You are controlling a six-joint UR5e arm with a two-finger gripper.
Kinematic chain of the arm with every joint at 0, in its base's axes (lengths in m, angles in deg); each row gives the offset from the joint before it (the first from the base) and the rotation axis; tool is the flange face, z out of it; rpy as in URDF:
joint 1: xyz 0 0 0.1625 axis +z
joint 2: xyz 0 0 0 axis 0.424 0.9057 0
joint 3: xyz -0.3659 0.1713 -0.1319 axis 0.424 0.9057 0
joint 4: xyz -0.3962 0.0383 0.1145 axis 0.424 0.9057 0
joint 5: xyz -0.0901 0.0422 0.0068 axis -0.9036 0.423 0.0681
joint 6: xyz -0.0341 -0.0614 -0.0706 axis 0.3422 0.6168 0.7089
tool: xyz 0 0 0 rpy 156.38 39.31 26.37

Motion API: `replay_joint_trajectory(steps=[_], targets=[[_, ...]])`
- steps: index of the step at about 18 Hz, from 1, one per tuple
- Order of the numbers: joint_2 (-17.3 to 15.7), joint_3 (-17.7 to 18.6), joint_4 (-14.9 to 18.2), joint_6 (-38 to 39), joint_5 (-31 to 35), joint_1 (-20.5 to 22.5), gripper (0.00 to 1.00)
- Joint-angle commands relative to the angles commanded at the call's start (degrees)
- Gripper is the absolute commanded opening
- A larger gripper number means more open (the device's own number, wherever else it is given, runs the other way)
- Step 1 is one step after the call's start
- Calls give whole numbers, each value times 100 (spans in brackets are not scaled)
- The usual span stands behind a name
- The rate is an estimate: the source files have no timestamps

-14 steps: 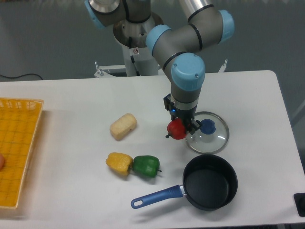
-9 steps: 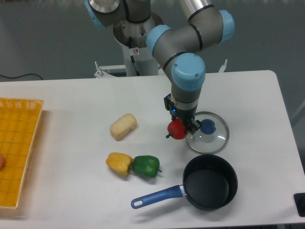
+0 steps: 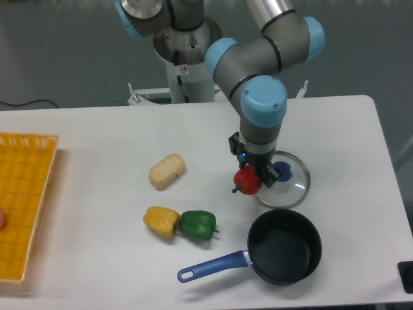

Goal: Place the red pepper in the pot
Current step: 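Carry the red pepper over the black frying pan and lower it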

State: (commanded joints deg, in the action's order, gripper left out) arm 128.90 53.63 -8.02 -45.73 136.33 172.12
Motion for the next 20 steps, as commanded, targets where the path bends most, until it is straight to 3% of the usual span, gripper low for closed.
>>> replay_joint_trajectory(steps=[9,14,20], targets=[[457,-536,-62,0,-9,53,36],[703,-659,-430,9,-9,114,36],[888,-1002,-510,17,-18,141,36]])
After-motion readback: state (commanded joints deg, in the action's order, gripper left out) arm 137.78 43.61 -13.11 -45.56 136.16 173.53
